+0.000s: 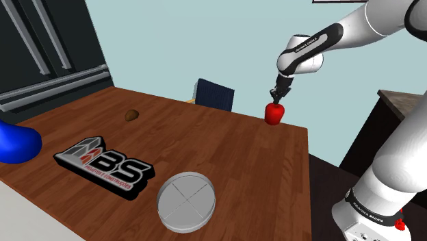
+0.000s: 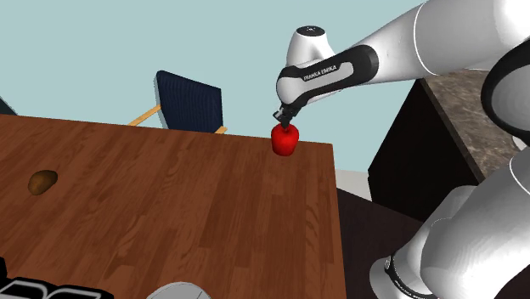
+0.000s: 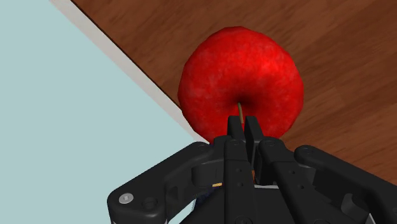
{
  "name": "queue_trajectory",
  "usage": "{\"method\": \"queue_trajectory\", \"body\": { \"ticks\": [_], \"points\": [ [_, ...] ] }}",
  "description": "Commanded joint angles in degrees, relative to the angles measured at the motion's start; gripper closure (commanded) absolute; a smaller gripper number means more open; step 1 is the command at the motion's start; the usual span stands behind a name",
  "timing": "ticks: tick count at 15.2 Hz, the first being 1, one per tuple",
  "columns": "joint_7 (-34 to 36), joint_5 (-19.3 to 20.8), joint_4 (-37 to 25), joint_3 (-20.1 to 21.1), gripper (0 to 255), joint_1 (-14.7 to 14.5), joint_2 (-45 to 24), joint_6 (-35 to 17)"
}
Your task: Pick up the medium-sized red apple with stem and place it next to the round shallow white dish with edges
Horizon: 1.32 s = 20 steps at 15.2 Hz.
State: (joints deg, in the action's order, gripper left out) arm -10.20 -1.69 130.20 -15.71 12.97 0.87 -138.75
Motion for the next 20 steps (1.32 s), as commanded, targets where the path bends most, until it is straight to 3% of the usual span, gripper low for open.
{"method": "queue_trajectory", "body": {
  "ticks": [1, 20],
  "points": [
    [0.3, 0.4, -0.7, 0.0, 255, 0.0, 0.9, 1.6],
    [2.1, 2.6, -9.7, 0.5, 255, 0.0, 6.8, 16.2]
  ]
}}
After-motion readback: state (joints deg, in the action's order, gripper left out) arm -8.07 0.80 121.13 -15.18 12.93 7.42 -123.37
